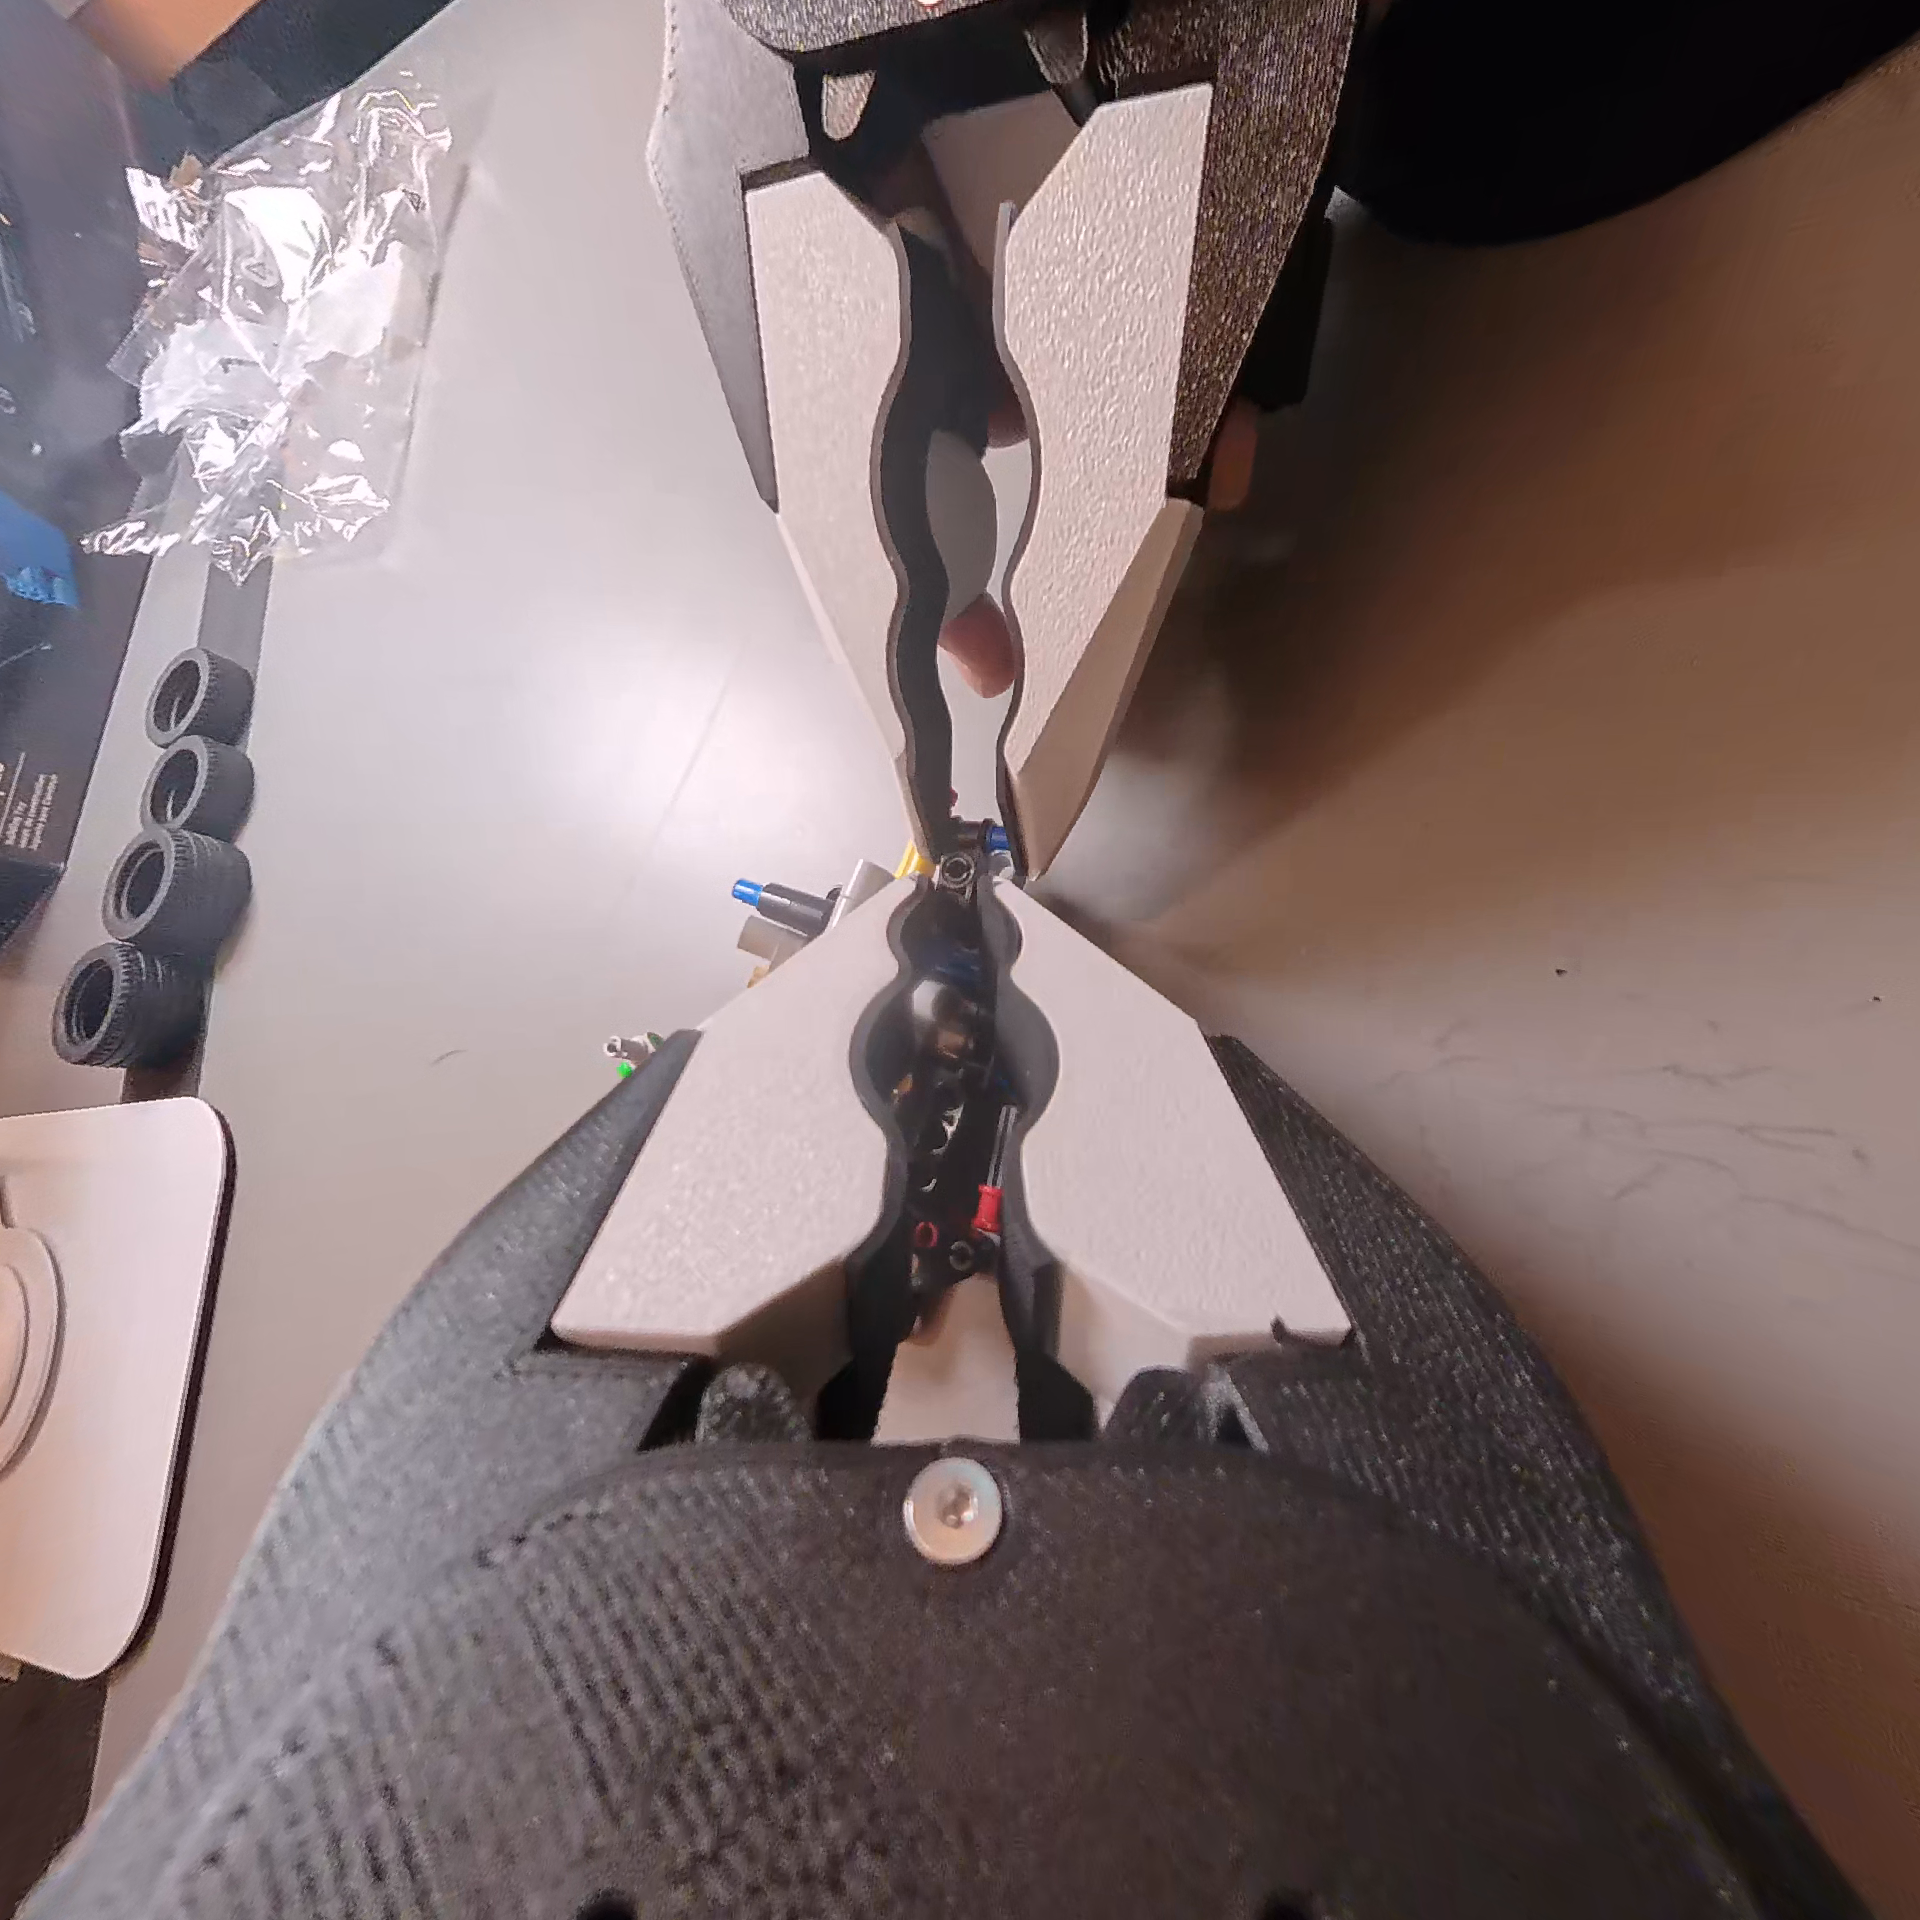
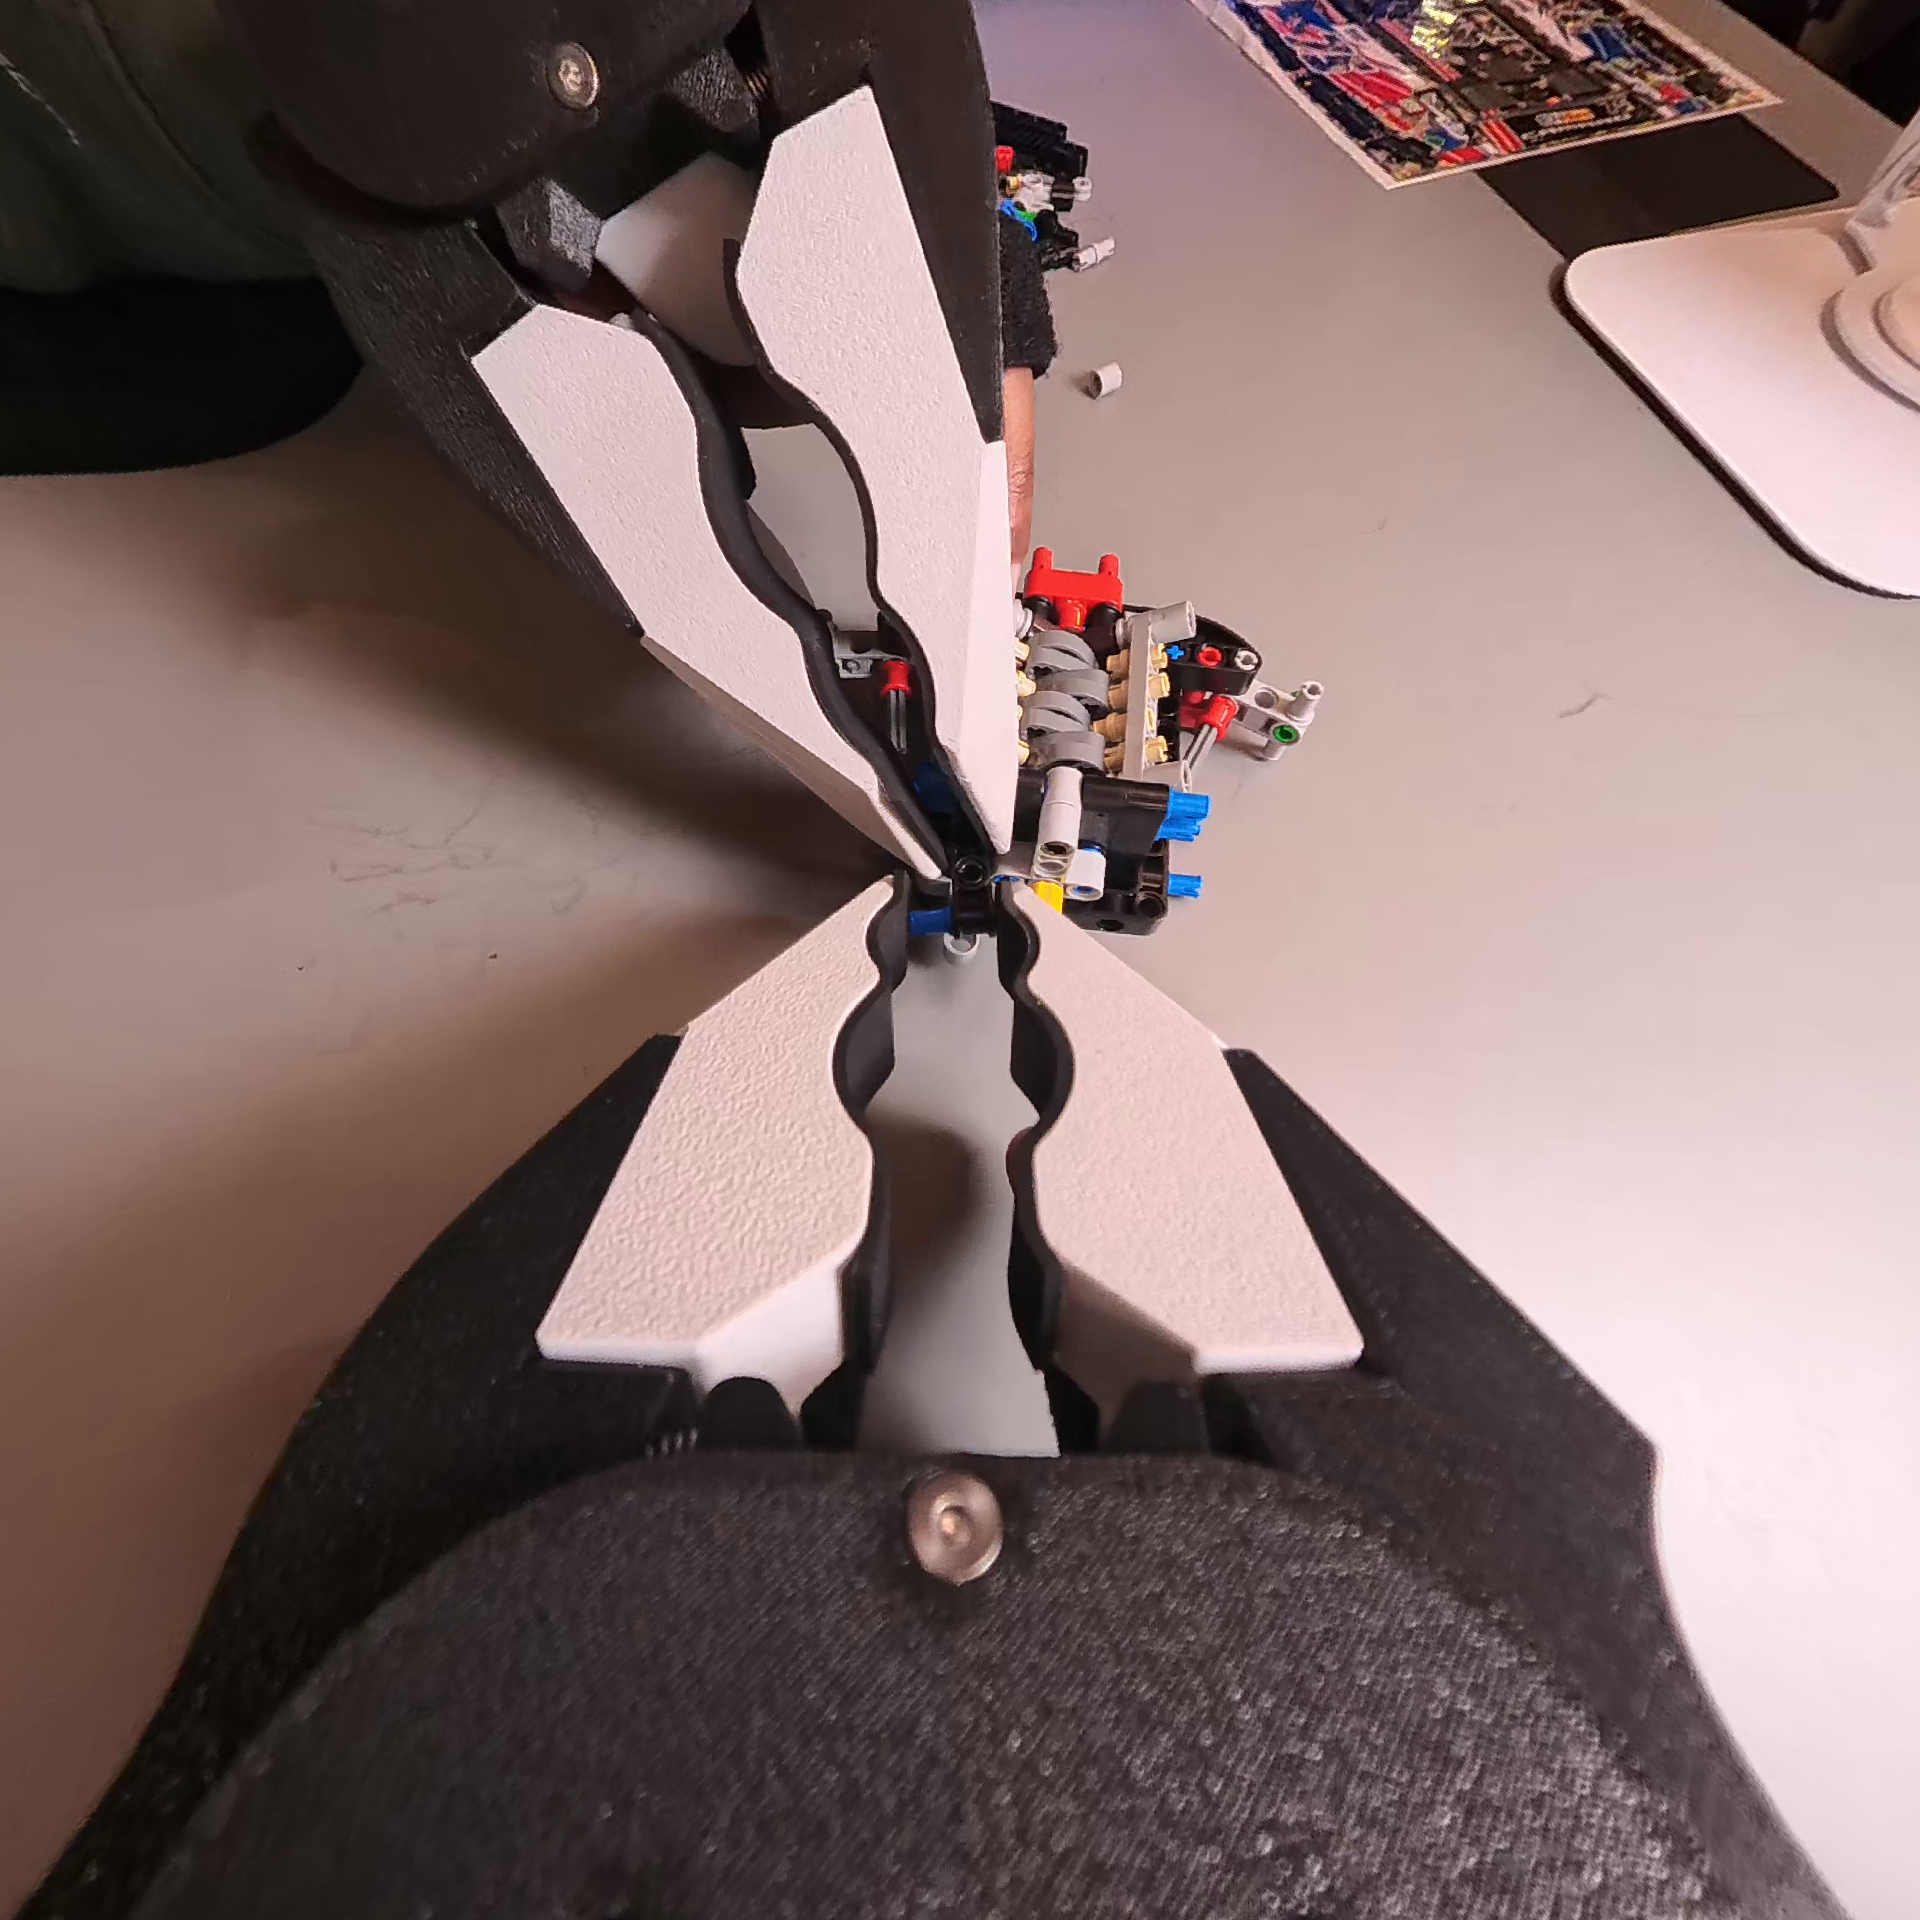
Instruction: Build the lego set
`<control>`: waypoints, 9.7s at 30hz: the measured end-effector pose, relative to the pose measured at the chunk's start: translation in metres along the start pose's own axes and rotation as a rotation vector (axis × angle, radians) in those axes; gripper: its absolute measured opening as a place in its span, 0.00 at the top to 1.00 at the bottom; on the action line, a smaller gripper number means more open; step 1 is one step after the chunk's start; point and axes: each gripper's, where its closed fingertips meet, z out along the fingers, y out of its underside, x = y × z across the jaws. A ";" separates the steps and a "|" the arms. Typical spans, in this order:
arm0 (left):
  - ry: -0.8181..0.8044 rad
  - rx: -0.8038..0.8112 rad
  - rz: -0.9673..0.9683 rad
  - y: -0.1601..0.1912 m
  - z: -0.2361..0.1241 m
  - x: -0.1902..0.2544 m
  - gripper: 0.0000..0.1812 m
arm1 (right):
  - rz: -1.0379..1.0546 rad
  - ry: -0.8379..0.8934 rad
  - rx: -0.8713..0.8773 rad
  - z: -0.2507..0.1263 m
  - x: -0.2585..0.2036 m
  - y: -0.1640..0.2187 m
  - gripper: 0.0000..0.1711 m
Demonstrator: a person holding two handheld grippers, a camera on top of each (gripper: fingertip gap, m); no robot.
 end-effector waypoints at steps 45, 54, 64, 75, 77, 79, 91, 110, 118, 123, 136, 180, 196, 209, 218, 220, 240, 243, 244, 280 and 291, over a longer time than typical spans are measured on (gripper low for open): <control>0.023 0.003 -0.170 0.036 -0.020 -0.018 0.94 | 0.106 -0.034 -0.364 0.005 0.006 0.002 0.97; 0.019 0.000 -0.165 0.036 -0.020 -0.017 0.95 | 0.033 -0.007 -0.475 0.005 0.009 0.004 0.97; 0.025 0.018 -0.151 0.036 -0.020 -0.017 0.95 | -0.032 -0.028 -0.555 0.005 0.012 0.005 0.97; 0.027 0.026 -0.140 0.036 -0.020 -0.018 0.96 | -0.139 -0.108 -0.664 0.004 0.016 0.008 0.97; 0.027 0.028 -0.142 0.036 -0.020 -0.017 0.96 | -0.136 -0.123 -0.707 0.003 0.016 0.014 0.97; 0.030 0.031 -0.146 0.036 -0.020 -0.018 0.95 | -0.133 -0.135 -0.697 0.004 0.016 0.015 0.97; 0.027 0.038 -0.157 0.037 -0.021 -0.018 0.96 | -0.096 -0.136 -0.599 0.009 0.017 0.005 0.97; 0.035 0.050 -0.165 0.037 -0.021 -0.017 0.95 | -0.176 -0.187 -0.816 0.009 0.014 0.010 0.97; 0.044 0.057 -0.177 0.037 -0.021 -0.017 0.95 | -0.201 -0.169 -0.868 0.009 0.014 0.011 0.97; 0.036 0.047 -0.172 0.038 -0.021 -0.018 0.95 | -0.141 -0.119 -0.814 0.011 0.017 0.009 0.97; 0.049 0.070 -0.196 0.038 -0.022 -0.019 0.95 | -0.203 -0.127 -0.873 0.012 0.018 0.009 0.98; 0.026 0.042 -0.209 0.044 -0.025 -0.025 0.96 | -0.297 -0.111 -0.743 0.020 0.025 0.003 0.96; 0.018 0.051 -0.213 0.043 -0.025 -0.025 0.96 | -0.053 -0.062 -0.445 -0.021 0.037 0.012 0.89; 0.119 0.279 -0.322 -0.012 -0.053 -0.004 0.87 | -0.145 -0.112 -0.354 -0.028 -0.018 0.015 0.97; 0.308 0.335 -0.306 -0.049 -0.048 0.044 0.95 | -0.341 -0.214 -0.276 -0.043 -0.060 -0.041 0.97; 0.308 0.352 -0.298 -0.052 -0.051 0.045 0.96 | -0.304 -0.234 -0.217 -0.045 -0.063 -0.047 0.97; 0.290 1.142 -0.545 -0.104 -0.138 -0.005 0.96 | 0.334 -0.295 0.719 -0.076 -0.051 -0.119 0.86; 0.280 1.174 -0.549 -0.105 -0.140 -0.006 0.96 | 0.424 -0.402 0.764 -0.073 -0.059 -0.126 0.86; 0.279 1.182 -0.554 -0.106 -0.141 -0.006 0.96 | 0.435 -0.425 0.769 -0.071 -0.062 -0.128 0.85; 0.178 0.616 -0.260 -0.063 -0.083 0.014 0.98 | -0.106 -0.068 0.265 -0.049 -0.050 -0.076 0.91; 0.187 0.615 -0.240 -0.062 -0.080 0.019 0.99 | -0.155 -0.125 0.208 -0.048 -0.051 -0.083 0.96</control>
